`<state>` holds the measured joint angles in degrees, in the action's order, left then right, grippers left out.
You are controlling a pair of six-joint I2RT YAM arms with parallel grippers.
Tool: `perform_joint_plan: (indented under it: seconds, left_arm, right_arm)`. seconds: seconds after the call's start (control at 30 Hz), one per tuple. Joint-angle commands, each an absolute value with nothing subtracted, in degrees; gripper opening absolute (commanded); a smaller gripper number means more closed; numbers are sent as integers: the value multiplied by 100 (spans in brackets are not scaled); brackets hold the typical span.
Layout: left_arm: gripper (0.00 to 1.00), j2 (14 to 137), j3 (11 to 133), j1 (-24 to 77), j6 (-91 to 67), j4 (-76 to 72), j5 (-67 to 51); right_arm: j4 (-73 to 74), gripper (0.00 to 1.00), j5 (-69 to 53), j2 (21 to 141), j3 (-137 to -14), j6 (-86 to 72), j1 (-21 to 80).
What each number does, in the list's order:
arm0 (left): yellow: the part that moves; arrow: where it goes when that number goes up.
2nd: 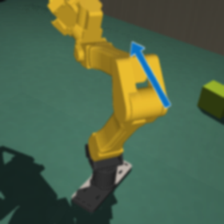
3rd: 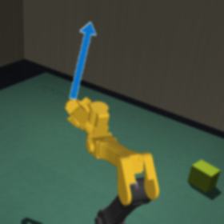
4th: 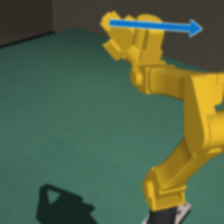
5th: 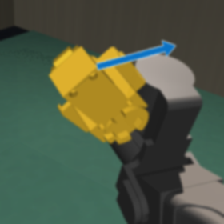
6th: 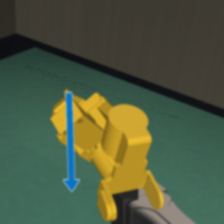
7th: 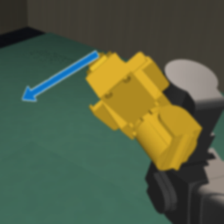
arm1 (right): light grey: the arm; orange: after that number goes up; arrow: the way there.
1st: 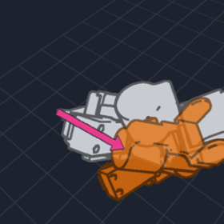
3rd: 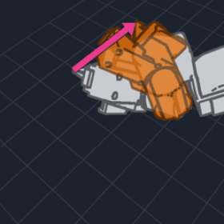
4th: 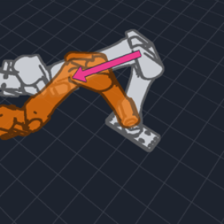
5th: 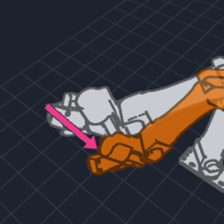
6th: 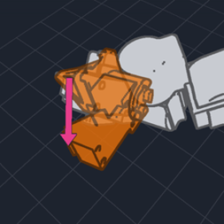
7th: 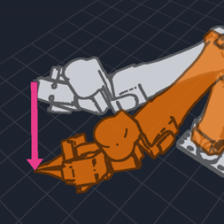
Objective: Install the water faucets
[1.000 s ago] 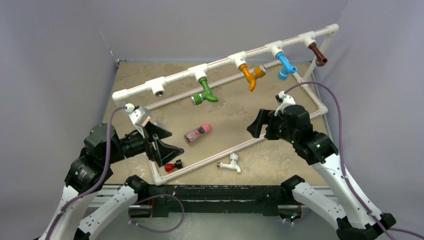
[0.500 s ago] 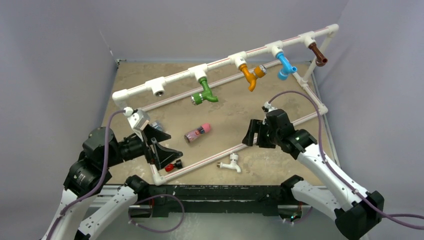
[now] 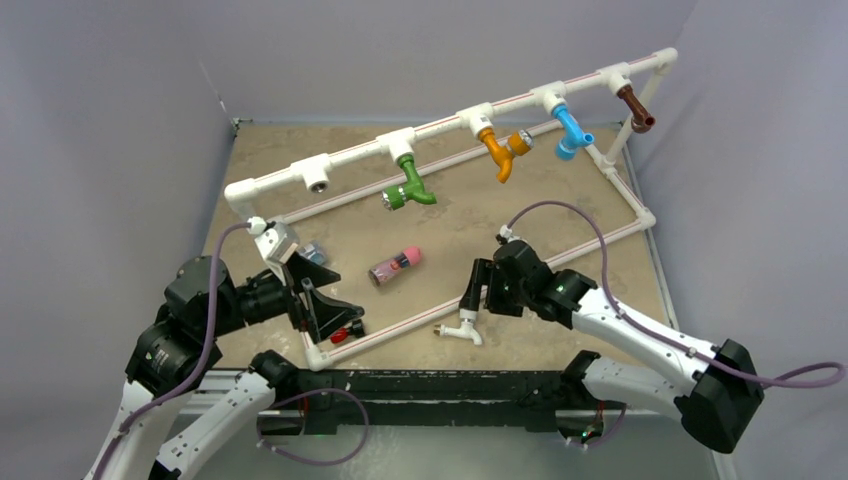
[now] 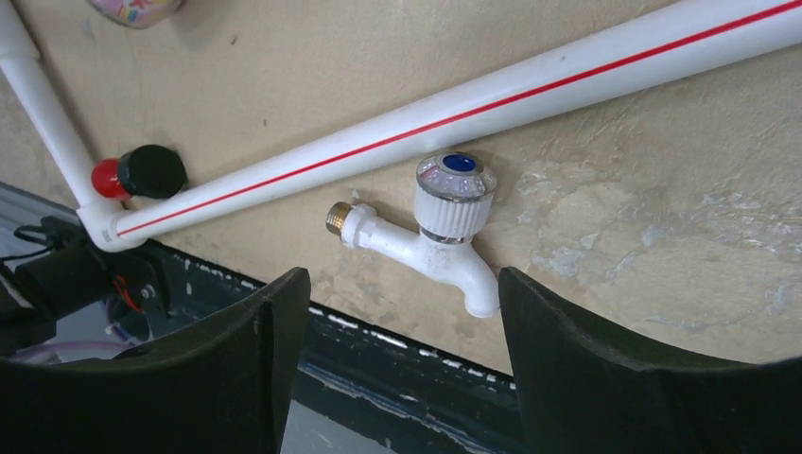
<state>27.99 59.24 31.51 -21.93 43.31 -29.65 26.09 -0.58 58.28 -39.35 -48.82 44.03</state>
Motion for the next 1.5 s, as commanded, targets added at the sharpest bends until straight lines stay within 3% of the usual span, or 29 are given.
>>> perform_joint_plan:
  seconds: [0.0, 0.47, 1.1, 1.23, 1.3, 1.47]
  left_arm:
    - [98, 2725, 5985, 3120, -2154, 4401, -2961]
    - [98, 2696, 6018, 3120, -2075, 4509, -2897]
    - [98, 2606, 6159, 3114, -1960, 4771, -2752]
    - [98, 2599, 6183, 3120, -1969, 4794, -2752]
    - [98, 2600, 6203, 3116, -1976, 4815, -2743]
    - [98, 2603, 6195, 3120, -2038, 4819, -2761]
  right_arm:
    - [2260, 75, 395, 5969, -3733, -5447, 4630]
    - [1899, 74, 1018, 6907, -3609, -6015, 5368]
    - [1666, 65, 1617, 7737, -3605, -6222, 5439]
    - [1605, 58, 1626, 7826, -3606, -6198, 5443]
    - [1598, 50, 1611, 7863, -3589, -6163, 5447]
    - [1629, 12, 1561, 7721, -3531, -6119, 5459]
